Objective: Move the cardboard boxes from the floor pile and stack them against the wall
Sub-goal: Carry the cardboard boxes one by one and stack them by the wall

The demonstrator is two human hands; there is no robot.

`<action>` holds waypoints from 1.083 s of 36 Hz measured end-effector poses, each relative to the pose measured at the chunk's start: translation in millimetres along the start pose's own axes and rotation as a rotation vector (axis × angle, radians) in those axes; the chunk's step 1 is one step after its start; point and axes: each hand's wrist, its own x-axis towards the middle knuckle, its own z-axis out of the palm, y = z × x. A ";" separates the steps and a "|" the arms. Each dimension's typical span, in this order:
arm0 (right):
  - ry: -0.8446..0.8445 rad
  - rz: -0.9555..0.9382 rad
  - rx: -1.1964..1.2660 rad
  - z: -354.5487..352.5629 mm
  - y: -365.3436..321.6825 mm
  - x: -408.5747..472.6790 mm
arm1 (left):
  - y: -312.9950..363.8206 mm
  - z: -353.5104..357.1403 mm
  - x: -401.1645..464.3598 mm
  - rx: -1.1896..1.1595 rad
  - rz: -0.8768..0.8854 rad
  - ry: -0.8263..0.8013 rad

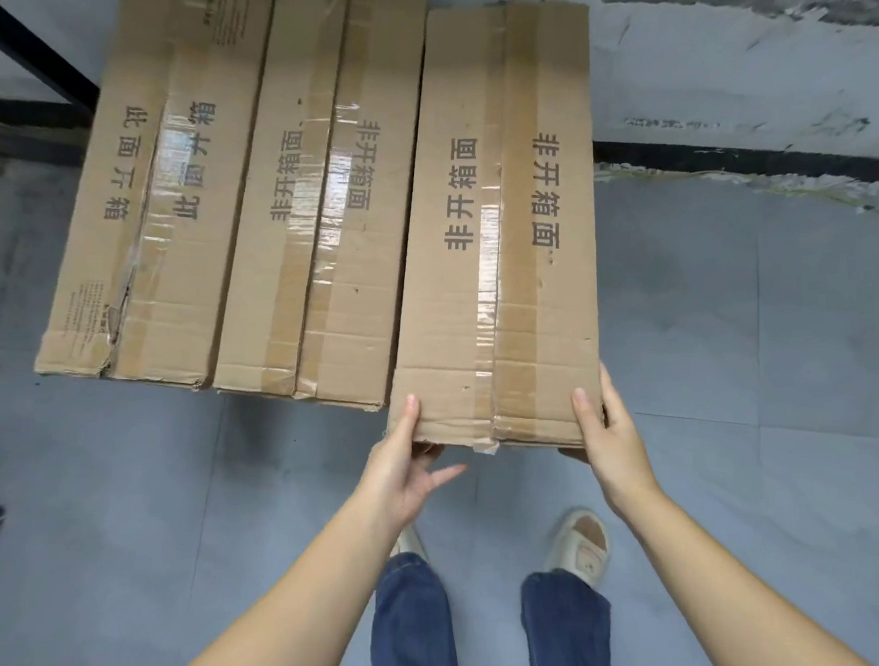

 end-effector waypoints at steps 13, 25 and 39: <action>-0.042 0.121 -0.070 19.2 -0.6 54.8 | 29.1 1.4 57.4 -0.215 -0.018 0.033; -0.094 0.201 -0.385 -23.4 -63.6 -2.8 | 50.5 -18.0 -45.9 0.140 0.146 0.097; -0.245 -0.357 -0.446 -112.6 -171.0 -238.6 | 28.9 -23.6 -322.7 0.778 0.675 -0.119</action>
